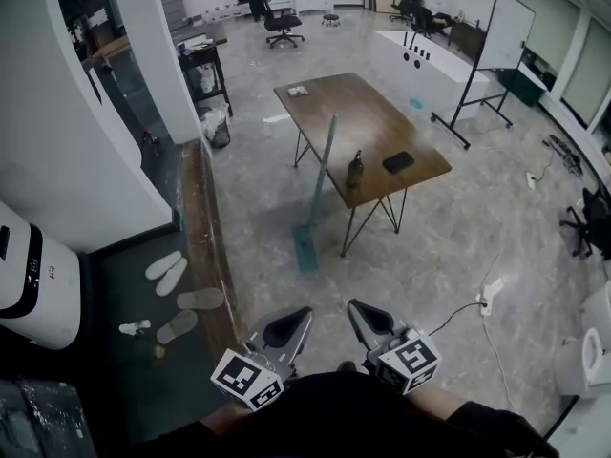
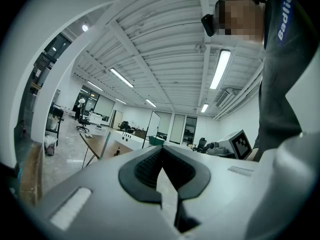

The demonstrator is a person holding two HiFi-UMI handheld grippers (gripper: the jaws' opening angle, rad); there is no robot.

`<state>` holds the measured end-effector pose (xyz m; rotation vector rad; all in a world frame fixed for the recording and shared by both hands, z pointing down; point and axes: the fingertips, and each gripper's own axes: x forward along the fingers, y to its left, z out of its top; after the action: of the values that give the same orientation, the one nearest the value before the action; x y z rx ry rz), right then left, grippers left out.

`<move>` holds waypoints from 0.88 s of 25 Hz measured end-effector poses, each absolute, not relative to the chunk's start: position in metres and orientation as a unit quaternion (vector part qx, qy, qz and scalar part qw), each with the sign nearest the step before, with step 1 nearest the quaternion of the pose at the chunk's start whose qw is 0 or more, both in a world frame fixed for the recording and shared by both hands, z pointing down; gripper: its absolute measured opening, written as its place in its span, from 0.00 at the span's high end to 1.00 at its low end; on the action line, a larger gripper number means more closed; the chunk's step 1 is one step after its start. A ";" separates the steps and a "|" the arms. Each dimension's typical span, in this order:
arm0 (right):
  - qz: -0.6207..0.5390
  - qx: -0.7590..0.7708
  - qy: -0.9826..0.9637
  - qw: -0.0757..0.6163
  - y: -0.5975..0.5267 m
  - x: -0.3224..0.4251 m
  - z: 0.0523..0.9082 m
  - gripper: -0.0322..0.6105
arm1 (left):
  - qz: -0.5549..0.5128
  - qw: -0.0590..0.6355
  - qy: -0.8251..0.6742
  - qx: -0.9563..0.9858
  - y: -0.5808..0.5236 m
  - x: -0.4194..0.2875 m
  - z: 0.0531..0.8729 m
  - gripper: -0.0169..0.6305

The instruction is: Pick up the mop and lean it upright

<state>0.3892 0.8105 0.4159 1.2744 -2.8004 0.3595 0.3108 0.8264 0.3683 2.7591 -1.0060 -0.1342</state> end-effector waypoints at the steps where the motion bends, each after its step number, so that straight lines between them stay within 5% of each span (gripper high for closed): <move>1: 0.117 0.411 -0.904 0.021 0.809 0.391 0.416 0.94 | -0.044 0.101 -0.341 0.934 0.826 0.313 0.368 0.94; 22: 0.143 0.380 -0.914 0.002 0.789 0.459 0.432 0.94 | -0.025 0.086 -0.379 0.921 0.808 0.382 0.372 0.94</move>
<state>0.4589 0.7886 0.4316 1.1926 -2.8677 0.4499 0.3819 0.8079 0.3723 2.7460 -1.1299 -0.0760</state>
